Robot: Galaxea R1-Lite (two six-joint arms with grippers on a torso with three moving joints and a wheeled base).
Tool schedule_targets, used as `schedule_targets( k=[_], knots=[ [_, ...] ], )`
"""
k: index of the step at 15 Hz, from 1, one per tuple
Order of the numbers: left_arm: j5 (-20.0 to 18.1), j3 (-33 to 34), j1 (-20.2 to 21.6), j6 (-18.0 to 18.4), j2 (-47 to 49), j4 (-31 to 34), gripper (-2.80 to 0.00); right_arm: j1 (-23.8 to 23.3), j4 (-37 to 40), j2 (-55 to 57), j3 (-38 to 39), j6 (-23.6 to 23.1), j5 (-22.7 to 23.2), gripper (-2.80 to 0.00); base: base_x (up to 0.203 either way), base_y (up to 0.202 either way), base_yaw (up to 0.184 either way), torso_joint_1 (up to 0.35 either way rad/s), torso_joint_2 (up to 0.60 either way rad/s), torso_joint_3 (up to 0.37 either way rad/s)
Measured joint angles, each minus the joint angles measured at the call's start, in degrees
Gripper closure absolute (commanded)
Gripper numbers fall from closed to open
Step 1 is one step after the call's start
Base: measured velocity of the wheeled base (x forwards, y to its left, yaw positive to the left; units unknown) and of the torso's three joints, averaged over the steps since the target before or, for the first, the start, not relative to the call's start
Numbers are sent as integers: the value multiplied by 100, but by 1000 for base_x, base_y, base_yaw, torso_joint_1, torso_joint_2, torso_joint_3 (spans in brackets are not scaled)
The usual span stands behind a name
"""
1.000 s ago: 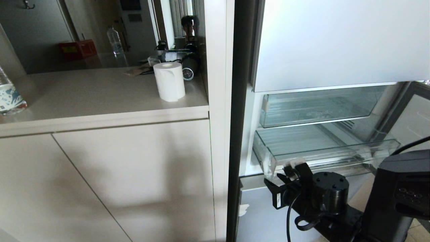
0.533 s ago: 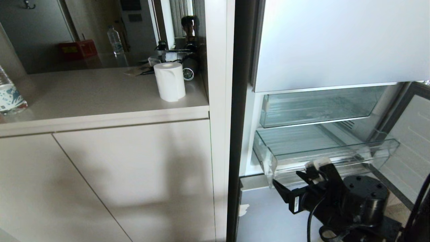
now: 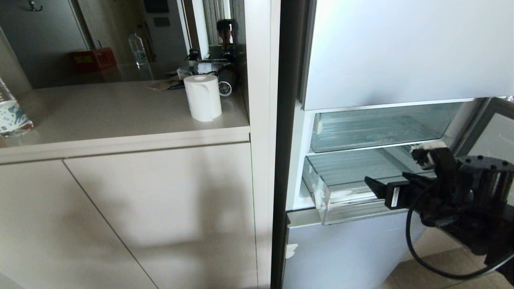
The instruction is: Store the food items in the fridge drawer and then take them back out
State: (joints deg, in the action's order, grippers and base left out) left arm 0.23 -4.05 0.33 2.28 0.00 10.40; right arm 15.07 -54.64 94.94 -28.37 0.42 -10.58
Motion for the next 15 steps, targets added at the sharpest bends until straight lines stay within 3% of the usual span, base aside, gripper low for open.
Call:
schedule_targets(
  k=[2,7,15],
  knots=[
    [2,0,0,0,0,-1,0,-391,974,38,-688,12,421,-280,0,0,0,0,0,0],
    [0,0,0,0,0,0,0,-979,1866,884,-2049,-186,629,-280,0,0,0,0,0,0],
    [2,0,0,0,0,-2,0,-1180,3914,1467,-3071,-358,731,-280,0,0,0,0,0,0]
  ],
)
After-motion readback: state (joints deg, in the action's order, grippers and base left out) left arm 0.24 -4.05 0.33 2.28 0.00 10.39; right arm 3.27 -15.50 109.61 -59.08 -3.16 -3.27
